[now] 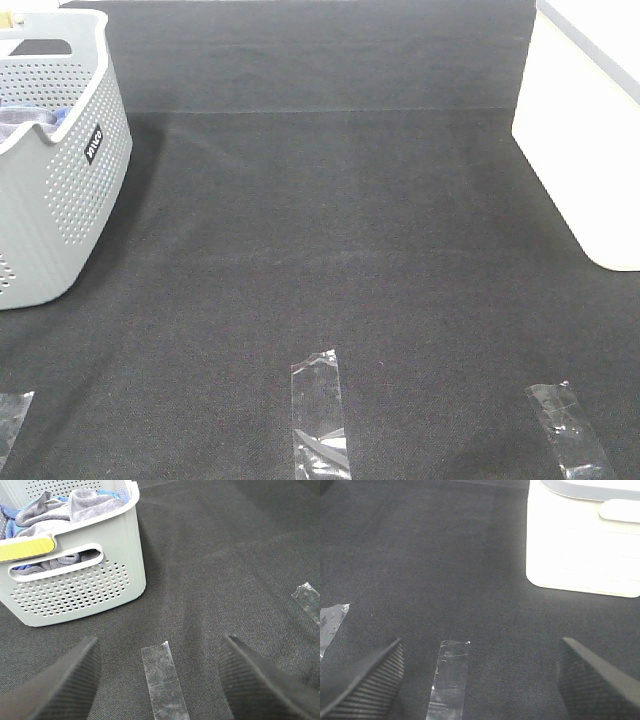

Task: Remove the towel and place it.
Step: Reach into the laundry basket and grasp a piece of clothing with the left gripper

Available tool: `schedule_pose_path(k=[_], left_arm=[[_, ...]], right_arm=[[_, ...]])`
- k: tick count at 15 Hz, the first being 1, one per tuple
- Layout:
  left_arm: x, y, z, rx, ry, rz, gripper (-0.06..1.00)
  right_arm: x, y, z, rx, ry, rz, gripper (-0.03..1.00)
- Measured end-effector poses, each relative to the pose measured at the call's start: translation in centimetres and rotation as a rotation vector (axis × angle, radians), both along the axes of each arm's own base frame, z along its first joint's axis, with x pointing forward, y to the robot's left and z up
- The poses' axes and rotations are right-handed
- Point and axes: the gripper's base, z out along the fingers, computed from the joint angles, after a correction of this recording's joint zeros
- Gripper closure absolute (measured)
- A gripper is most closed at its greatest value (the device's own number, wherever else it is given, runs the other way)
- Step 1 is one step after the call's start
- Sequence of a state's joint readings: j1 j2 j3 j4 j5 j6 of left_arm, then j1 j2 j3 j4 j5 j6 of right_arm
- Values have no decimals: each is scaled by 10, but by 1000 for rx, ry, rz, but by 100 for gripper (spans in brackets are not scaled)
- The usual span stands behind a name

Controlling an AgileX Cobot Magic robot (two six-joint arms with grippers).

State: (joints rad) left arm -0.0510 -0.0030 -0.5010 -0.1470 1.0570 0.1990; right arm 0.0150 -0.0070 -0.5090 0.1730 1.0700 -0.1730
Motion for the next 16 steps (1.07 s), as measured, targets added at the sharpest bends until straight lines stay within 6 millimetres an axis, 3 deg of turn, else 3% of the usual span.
schedule_pose_path(k=[16], left_arm=[[0,0,0,0,0,0,30]], right_arm=[[0,0,0,0,0,0,19]])
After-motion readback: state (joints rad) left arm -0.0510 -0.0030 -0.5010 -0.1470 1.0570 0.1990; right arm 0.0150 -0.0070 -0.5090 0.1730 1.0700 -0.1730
